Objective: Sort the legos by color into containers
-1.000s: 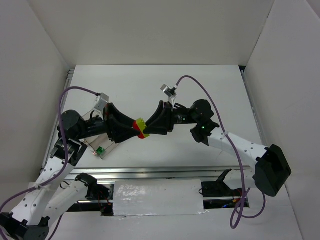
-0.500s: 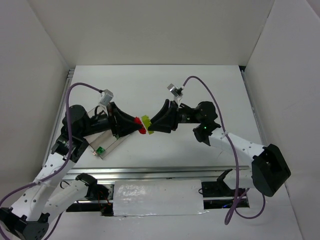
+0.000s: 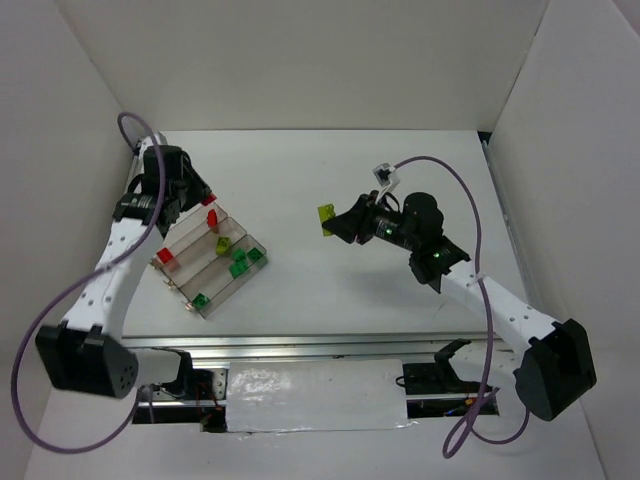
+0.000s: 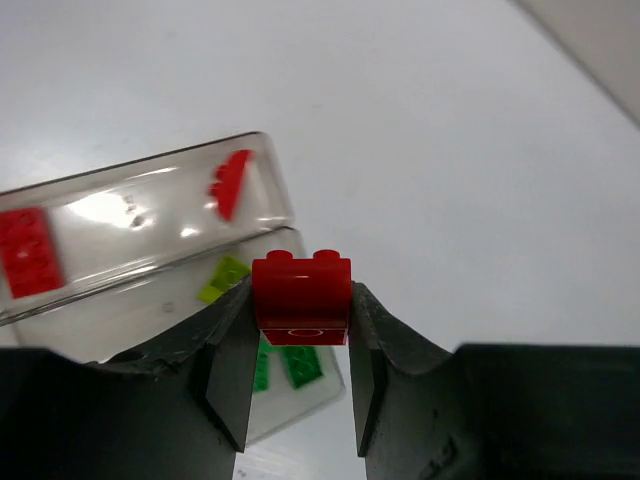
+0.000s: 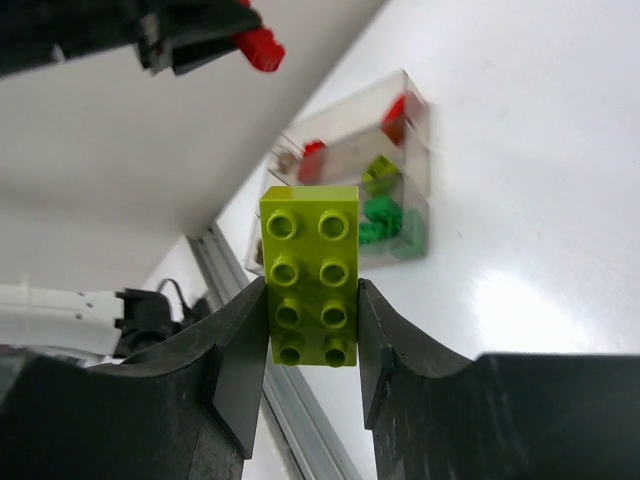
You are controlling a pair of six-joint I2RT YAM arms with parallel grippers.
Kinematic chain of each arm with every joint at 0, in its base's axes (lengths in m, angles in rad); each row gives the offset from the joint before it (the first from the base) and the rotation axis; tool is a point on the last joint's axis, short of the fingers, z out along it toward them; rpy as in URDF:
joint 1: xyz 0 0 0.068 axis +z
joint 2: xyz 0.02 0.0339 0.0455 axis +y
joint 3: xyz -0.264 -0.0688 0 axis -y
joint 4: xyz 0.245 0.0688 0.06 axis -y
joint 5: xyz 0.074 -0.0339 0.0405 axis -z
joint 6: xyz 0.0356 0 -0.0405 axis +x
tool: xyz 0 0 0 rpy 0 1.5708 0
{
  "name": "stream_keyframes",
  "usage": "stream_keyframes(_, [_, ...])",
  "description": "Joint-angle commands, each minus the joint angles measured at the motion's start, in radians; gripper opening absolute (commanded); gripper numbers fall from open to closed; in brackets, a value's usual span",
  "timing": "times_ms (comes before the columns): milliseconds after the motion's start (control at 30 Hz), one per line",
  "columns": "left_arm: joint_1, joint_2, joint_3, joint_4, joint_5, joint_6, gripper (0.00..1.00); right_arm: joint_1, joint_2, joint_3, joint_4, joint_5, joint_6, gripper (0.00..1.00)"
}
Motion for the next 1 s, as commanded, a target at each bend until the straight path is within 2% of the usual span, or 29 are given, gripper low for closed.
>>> stream_keyframes(0, [0.065, 0.162, 0.038, -0.125, -0.285, -0.156, 0.00, 0.076, -0.042, 0.047, -0.175, 0.202, -0.083, 0.00])
stream_keyframes(133, [0.082, 0.279, 0.128, -0.143, -0.417, -0.224, 0.00, 0.127, -0.062, 0.044, -0.201, 0.187, -0.098, 0.00])
stream_keyframes(200, [0.093, 0.319, 0.144, -0.140, -0.467, -0.244, 0.03, 0.145, -0.067, 0.037, -0.207, 0.175, -0.107, 0.00])
stream_keyframes(400, [0.113, 0.385, 0.107, -0.128, -0.478, -0.270, 0.16, 0.154, -0.070, 0.018, -0.193, 0.153, -0.115, 0.00])
stream_keyframes(633, [0.134, 0.418, 0.039, -0.071, -0.454, -0.268, 0.40, 0.154, -0.061, 0.023, -0.177, 0.127, -0.127, 0.00])
stream_keyframes(700, [0.134, 0.439, 0.047, -0.074, -0.449, -0.264, 0.52, 0.154, -0.047, 0.029, -0.175, 0.113, -0.130, 0.00])
stream_keyframes(733, [0.134, 0.447, 0.052, -0.083, -0.449, -0.270, 0.62, 0.154, -0.039, 0.032, -0.174, 0.107, -0.129, 0.00])
stream_keyframes(867, [0.136, 0.448, 0.039, -0.088, -0.464, -0.288, 0.78, 0.156, 0.016, 0.069, -0.181, 0.092, -0.129, 0.00])
stream_keyframes(967, [0.136, 0.424, 0.039, -0.106, -0.469, -0.294, 0.85, 0.222, 0.129, 0.182, -0.329, 0.281, -0.152, 0.00])
